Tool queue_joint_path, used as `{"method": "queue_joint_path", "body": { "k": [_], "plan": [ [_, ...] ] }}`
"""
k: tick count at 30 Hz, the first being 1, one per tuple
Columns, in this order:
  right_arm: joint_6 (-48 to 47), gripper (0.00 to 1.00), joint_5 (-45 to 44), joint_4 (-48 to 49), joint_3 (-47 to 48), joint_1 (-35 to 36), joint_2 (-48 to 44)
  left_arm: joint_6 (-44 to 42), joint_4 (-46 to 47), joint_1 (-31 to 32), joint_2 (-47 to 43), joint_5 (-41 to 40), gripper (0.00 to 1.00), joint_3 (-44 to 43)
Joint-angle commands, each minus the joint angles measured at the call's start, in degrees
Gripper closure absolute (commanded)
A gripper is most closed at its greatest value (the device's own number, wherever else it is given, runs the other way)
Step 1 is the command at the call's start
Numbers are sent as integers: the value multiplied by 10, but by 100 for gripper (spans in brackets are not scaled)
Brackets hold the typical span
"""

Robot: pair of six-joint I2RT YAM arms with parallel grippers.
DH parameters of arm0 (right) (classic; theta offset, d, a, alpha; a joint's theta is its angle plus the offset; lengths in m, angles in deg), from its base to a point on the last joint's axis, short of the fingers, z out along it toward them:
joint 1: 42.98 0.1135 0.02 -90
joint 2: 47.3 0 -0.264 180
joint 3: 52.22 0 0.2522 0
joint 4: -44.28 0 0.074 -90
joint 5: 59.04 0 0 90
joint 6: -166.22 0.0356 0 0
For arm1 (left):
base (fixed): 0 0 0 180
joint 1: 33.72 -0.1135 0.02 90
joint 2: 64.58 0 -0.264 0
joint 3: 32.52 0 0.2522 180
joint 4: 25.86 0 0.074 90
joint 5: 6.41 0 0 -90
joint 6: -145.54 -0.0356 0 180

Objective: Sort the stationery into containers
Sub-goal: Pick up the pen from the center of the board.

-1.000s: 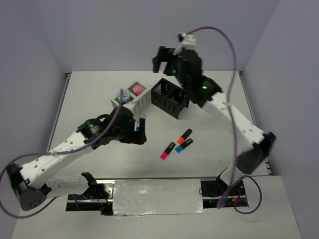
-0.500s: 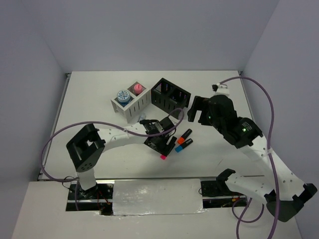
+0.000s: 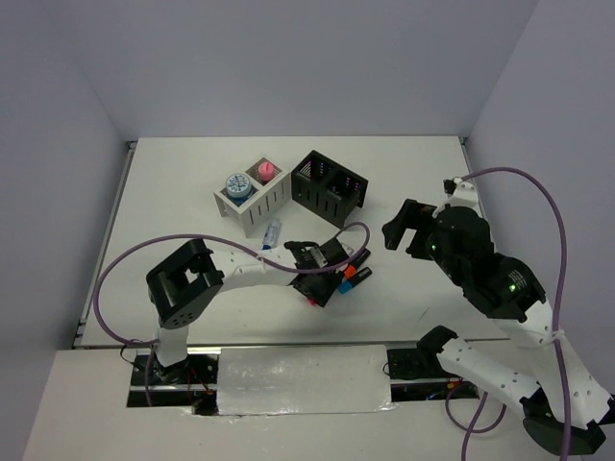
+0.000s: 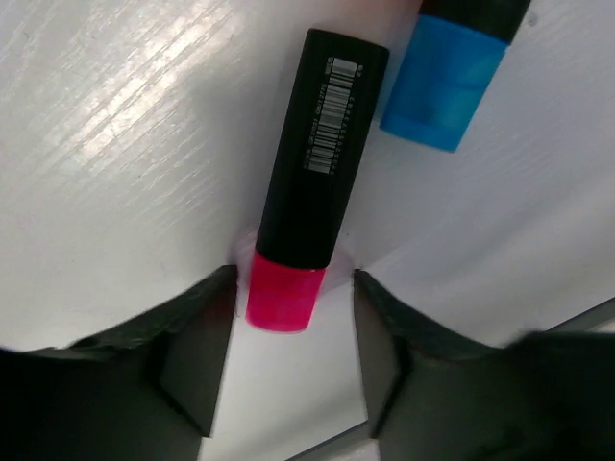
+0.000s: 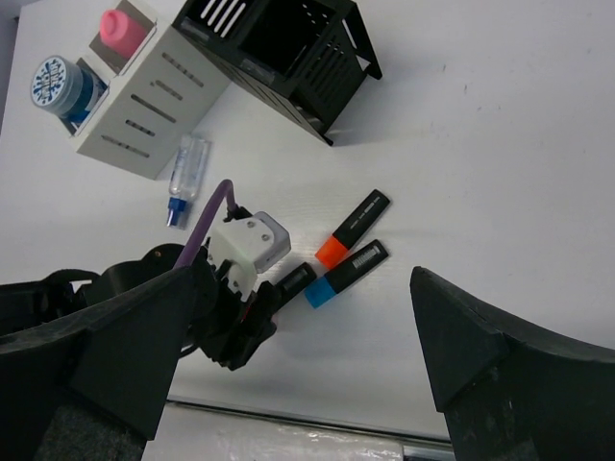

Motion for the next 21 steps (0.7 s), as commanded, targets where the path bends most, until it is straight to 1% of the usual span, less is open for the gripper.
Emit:
{"method": "queue_joint_path", "body": {
  "k": [1,2,3,4,5,6,7,10,11,12,13,14,15,16,17,19,21],
  "plan": [
    [10,0,5,0,-6,-1,-5,12,28,10,18,-2,41,21],
    [10,0,8,3,-11,-1,-6,14,33,11,19,-3,55,33],
    [10,0,13,11,-13,-1,-7,14,37,12,17,-3,61,38],
    [10,0,24,16,-19,0,-9,18,40,14,17,-7,78,45],
    [10,0,30,23,-23,0,-11,21,38,14,13,-11,90,52],
    [10,0,37,35,-27,0,-14,24,33,15,10,-16,98,56],
    [12,0,49,41,-37,-1,-18,30,24,15,-3,-25,100,64],
    [26,0,64,61,-57,-1,-22,43,22,16,-48,-35,100,85],
    [36,0,82,70,-66,-2,-24,46,28,16,-91,-37,100,100],
    [42,0,92,89,-74,-2,-24,48,37,16,-113,-33,100,107],
    [59,0,100,99,-92,-2,-30,53,47,16,-161,-28,100,122],
    [68,0,121,114,-105,-2,-34,54,71,16,-187,-17,100,128],
    [78,0,132,152,-118,-2,-42,54,85,16,-210,-9,100,133],
    [100,0,143,172,-145,-1,-55,55,98,17,-254,-3,100,144],
    [108,0,172,219,-158,-2,-61,55,123,17,-274,5,100,148],
    [130,0,199,275,-188,-1,-65,55,142,17,-319,15,100,154],
    [137,1,248,308,-201,0,-48,46,165,17,-338,29,100,154]
  ]
}}
